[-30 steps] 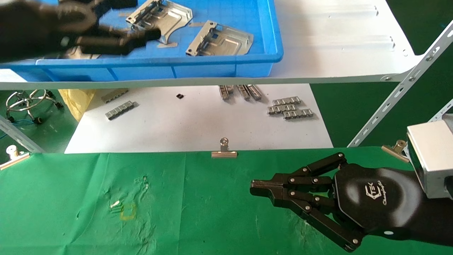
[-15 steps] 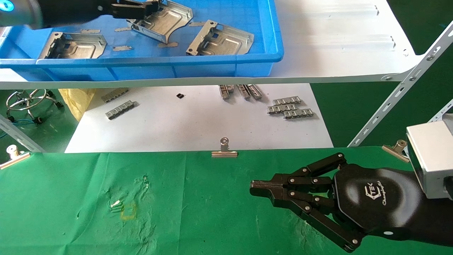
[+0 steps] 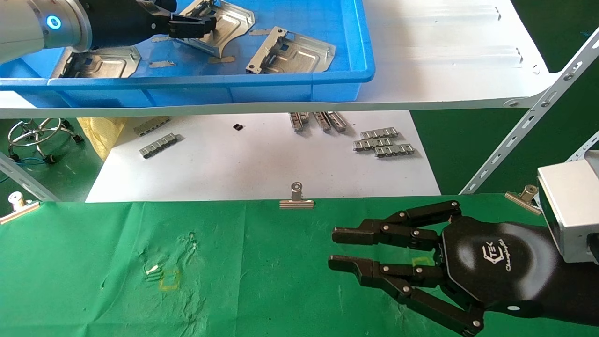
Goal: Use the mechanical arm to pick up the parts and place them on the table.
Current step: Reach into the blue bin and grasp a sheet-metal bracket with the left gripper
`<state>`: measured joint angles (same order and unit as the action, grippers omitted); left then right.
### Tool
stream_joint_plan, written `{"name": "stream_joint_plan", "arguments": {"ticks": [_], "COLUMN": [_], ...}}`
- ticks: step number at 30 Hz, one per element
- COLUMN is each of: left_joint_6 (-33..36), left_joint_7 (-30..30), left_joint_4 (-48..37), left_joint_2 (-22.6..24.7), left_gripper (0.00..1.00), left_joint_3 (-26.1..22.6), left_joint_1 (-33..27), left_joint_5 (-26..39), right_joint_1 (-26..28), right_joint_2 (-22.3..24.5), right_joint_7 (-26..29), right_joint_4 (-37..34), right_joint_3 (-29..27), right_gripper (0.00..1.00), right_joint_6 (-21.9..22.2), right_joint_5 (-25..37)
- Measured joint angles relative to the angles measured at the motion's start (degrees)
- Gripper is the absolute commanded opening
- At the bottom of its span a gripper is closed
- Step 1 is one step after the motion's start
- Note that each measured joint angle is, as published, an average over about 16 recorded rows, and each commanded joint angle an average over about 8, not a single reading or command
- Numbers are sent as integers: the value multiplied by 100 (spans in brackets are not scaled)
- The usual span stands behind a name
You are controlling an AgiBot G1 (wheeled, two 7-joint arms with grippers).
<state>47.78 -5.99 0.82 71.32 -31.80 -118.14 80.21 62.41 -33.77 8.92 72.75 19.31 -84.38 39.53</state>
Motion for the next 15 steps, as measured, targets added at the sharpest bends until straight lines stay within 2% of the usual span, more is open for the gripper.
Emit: {"name": "stream_joint_plan", "arguments": {"ticks": [15], "left_joint_6": [-100], "left_joint_7": [32], "left_joint_4": [-61], "left_joint_2": [88], "left_gripper": [0], "left_joint_3": [-5], "left_joint_1": [-47], "left_joint_5": [8], "right_joint_1": [0], "right_joint_2": [1], "right_joint_7": [-1], "right_joint_4": [0], "right_joint_3": [2], "right_gripper": [100], "right_joint_6": [1], "right_joint_5": [-1]}}
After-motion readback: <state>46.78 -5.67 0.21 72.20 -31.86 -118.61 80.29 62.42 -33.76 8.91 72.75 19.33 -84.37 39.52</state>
